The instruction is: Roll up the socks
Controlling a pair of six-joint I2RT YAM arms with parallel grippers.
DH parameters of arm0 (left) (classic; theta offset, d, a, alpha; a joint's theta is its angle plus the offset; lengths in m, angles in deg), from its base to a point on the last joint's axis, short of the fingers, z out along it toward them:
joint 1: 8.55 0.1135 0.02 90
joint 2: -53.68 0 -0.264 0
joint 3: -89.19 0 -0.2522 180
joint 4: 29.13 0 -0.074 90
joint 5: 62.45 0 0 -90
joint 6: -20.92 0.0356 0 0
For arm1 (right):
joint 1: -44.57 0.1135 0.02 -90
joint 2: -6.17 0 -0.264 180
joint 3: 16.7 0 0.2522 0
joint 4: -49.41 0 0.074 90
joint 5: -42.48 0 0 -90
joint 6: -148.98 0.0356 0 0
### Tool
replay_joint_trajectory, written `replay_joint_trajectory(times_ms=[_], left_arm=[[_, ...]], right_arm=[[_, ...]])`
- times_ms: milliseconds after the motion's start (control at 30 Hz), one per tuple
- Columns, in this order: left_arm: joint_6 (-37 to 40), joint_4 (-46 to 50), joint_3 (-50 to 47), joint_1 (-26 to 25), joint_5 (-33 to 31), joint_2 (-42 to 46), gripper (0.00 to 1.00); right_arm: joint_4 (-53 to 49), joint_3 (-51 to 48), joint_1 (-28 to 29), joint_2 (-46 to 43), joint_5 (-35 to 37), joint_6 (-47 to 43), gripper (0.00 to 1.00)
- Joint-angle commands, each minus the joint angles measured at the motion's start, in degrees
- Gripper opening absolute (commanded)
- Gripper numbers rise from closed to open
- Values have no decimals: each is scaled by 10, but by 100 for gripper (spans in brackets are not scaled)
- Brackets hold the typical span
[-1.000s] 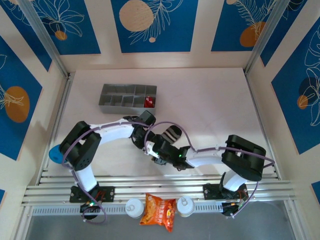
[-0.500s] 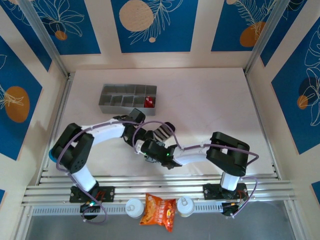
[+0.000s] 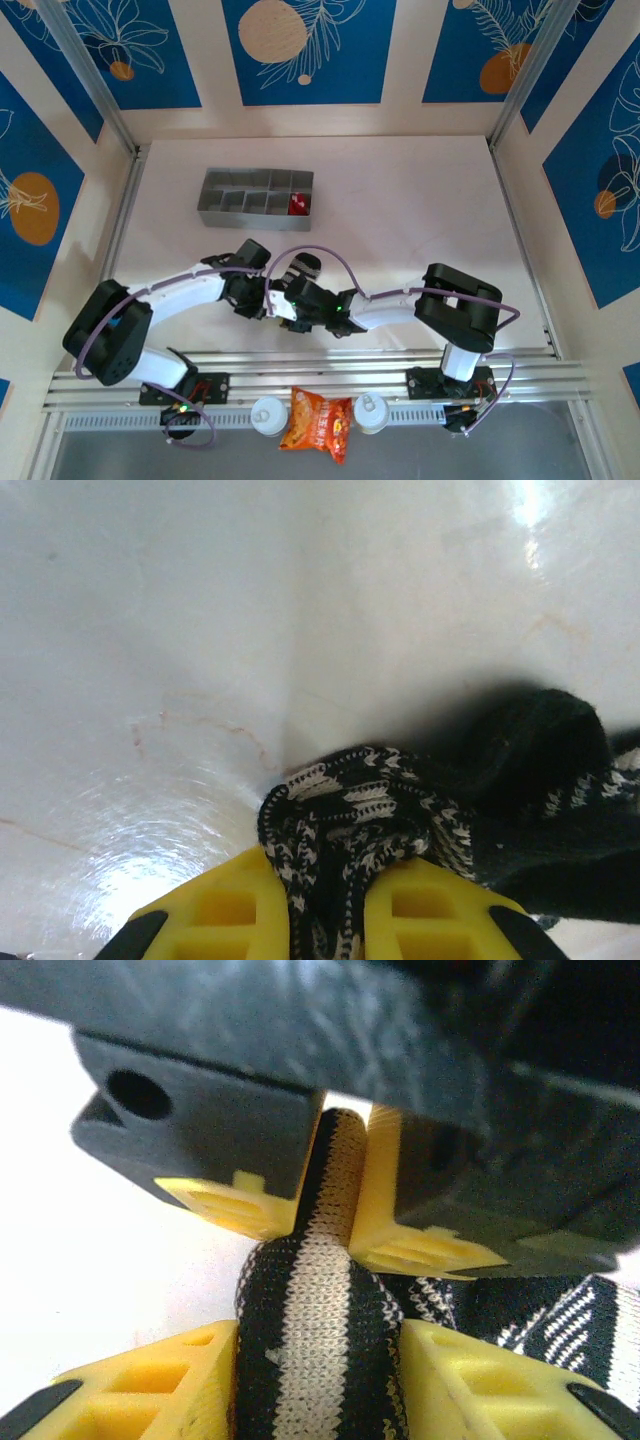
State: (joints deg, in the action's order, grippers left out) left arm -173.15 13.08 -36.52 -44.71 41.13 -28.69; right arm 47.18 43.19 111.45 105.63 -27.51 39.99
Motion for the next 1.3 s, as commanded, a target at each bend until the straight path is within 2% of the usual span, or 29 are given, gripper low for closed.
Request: replay_joint_trajectory(times_ms=[0, 67, 233, 333, 400, 600, 700, 733, 867, 1133, 1267], left_arm=[[-22, 89, 4, -4, 9, -40, 6], [-20, 90, 15, -4, 9, -50, 6], [-22, 98, 26, -4, 9, -49, 6], [-26, 96, 21, -3, 7, -33, 9], [-30, 85, 14, -3, 4, -19, 16], [-34, 56, 3, -1, -16, 26, 50], [-6, 75, 24, 6, -50, 51, 68], [11, 83, 33, 9, -68, 61, 70], [72, 78, 47, 16, -105, 91, 72], [177, -55, 6, 7, -66, 89, 62], [188, -119, -2, -7, -56, 59, 58]], right_arm=[[-1, 15, 7, 9, 12, 1, 42], [-11, 18, 6, 15, 17, 10, 35], [-31, 17, 1, 20, 27, 46, 1], [-30, -1, -9, 13, 4, 79, 0], [-30, -14, -17, 9, -18, 99, 0], [-26, -42, -45, 13, -77, 156, 0], [-18, -55, -70, 9, -129, 185, 0], [-15, -58, -80, 8, -146, 195, 0], [3, -71, -126, 5, -239, 231, 0], [54, -89, -223, 39, -437, 311, 0], [73, -85, -257, 78, -510, 346, 0]])
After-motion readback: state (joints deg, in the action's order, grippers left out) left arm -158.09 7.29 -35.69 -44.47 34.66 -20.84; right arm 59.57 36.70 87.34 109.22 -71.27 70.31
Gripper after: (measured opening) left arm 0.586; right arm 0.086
